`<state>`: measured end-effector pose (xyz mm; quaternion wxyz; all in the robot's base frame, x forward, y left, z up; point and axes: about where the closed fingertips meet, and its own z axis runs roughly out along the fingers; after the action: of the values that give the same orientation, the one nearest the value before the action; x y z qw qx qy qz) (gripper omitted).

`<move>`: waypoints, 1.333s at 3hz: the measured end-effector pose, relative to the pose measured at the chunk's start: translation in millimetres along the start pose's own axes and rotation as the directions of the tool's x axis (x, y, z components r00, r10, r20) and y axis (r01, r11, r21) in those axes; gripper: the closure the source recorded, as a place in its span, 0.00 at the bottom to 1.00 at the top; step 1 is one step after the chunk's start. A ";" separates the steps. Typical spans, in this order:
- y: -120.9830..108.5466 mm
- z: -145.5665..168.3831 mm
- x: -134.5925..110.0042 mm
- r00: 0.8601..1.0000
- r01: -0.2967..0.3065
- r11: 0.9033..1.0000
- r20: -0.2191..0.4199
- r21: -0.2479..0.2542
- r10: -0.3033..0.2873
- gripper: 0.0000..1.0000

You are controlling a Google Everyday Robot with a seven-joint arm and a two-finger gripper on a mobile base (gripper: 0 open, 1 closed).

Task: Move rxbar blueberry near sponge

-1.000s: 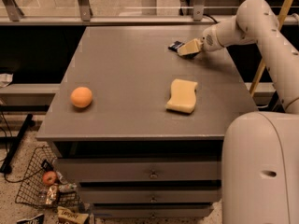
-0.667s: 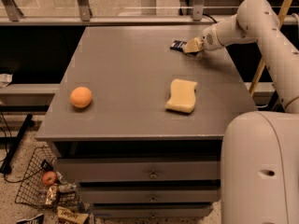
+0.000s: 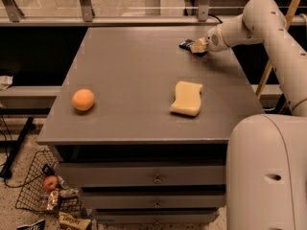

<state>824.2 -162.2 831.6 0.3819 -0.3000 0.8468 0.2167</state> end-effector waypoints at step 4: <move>0.2 -0.1 -0.1 1.000 0.001 1.000 0.000 0.000 -0.001 1.00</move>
Offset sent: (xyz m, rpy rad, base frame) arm -0.1183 0.0290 0.1158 -0.1674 -0.1752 0.2483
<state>824.0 -162.1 831.7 0.3819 -0.3004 0.8467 0.2167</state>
